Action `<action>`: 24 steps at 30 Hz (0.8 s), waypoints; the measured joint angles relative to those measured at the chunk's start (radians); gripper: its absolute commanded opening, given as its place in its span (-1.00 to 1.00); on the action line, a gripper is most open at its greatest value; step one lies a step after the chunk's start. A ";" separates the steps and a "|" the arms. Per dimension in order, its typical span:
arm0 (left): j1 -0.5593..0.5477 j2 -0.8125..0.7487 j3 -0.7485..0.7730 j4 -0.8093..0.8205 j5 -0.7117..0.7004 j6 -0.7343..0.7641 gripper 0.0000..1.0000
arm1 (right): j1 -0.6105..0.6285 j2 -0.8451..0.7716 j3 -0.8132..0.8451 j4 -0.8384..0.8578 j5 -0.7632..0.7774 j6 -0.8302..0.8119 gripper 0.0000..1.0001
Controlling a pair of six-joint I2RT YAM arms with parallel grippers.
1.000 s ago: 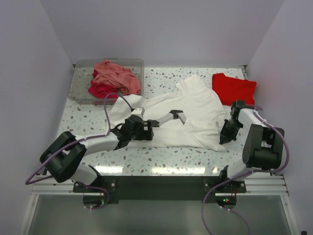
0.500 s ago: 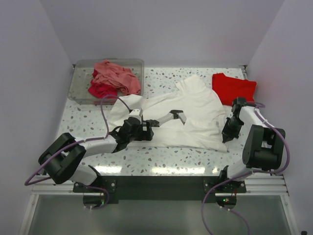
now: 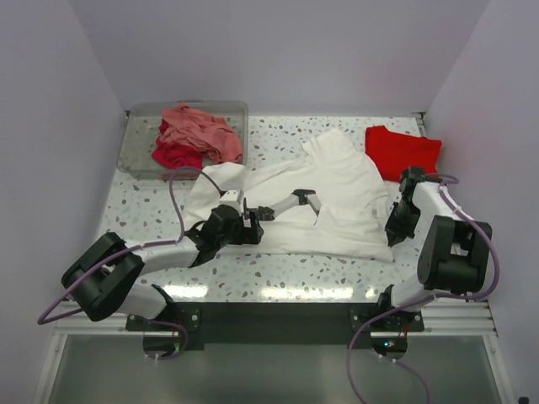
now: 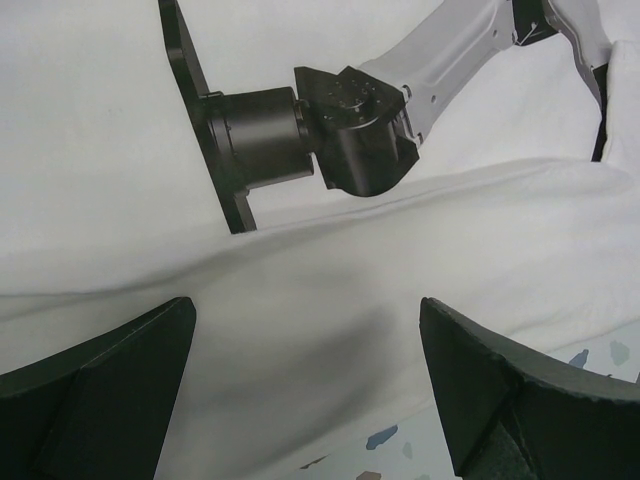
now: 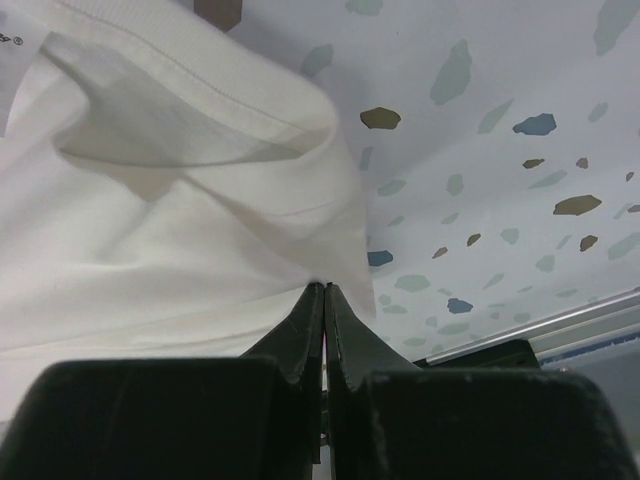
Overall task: Fold and stack the t-shirts
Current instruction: Fold the tshirt
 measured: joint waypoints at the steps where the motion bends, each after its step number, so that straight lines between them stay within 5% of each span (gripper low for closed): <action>1: 0.000 -0.001 -0.002 0.002 0.000 -0.002 1.00 | 0.000 0.000 0.002 0.000 0.003 0.002 -1.00; 6: -0.001 -0.012 -0.011 0.005 -0.002 -0.006 1.00 | 0.000 -0.002 0.004 -0.008 0.020 0.010 -1.00; 9: -0.002 -0.016 -0.011 -0.002 -0.005 -0.005 1.00 | 0.001 -0.023 0.004 -0.011 0.032 0.015 -0.40; 10: -0.002 -0.018 -0.011 -0.007 -0.007 -0.005 1.00 | 0.000 -0.035 0.005 -0.012 0.036 0.016 0.08; 13: -0.006 -0.019 0.011 -0.053 -0.020 0.003 1.00 | 0.000 -0.072 0.021 -0.022 0.037 0.010 0.41; 17: -0.029 -0.019 0.069 -0.152 -0.058 0.015 1.00 | 0.000 -0.111 0.071 -0.015 0.018 -0.003 0.45; 24: -0.158 0.003 0.271 -0.231 -0.117 0.035 1.00 | 0.001 -0.075 0.100 0.100 -0.101 -0.016 0.04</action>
